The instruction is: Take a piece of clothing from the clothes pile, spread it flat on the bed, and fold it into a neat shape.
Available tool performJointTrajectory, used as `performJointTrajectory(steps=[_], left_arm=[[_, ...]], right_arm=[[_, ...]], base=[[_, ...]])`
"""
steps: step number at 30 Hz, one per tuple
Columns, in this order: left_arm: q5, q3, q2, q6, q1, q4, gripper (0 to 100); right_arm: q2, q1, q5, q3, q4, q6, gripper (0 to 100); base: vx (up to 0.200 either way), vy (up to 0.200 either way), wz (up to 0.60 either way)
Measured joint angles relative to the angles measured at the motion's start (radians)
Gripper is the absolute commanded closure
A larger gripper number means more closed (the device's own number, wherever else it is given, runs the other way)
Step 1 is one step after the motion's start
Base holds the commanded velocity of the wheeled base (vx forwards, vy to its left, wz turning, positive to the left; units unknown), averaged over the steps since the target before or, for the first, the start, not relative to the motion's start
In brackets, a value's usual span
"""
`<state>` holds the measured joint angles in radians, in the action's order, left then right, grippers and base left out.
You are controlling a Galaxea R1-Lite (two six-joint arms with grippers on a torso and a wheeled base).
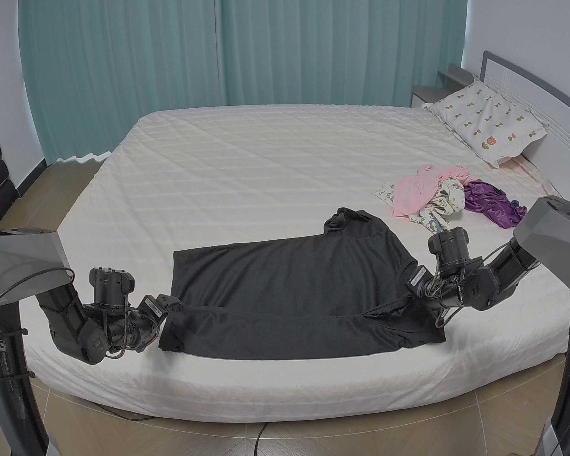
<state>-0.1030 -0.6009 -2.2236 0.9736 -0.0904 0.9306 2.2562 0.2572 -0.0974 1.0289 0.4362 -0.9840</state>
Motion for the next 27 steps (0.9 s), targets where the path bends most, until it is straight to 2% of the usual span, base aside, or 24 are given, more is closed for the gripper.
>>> performJointTrajectory(steps=[14, 23, 24, 27], left_arm=[[0.0, 0.001, 0.0, 0.0, 0.0, 0.0, 0], [0.0, 0.001, 0.0, 0.0, 0.0, 0.0, 0], [0.0, 0.001, 0.0, 0.0, 0.0, 0.0, 0], [0.0, 0.001, 0.0, 0.0, 0.0, 0.0, 0]], right_arm=[[-0.104, 0.046, -0.001, -0.018, -0.25, -0.005, 100], [-0.16, 0.095, -0.011, -0.099, -0.271, -0.021, 100], [-0.163, 0.097, -0.011, -0.109, -0.271, -0.023, 0], [-0.171, 0.104, -0.011, -0.147, -0.271, -0.023, 0]], base=[[0.0, 0.0, 0.0], [0.0, 0.0, 0.0], [0.0, 0.0, 0.0], [0.0, 0.0, 0.0]])
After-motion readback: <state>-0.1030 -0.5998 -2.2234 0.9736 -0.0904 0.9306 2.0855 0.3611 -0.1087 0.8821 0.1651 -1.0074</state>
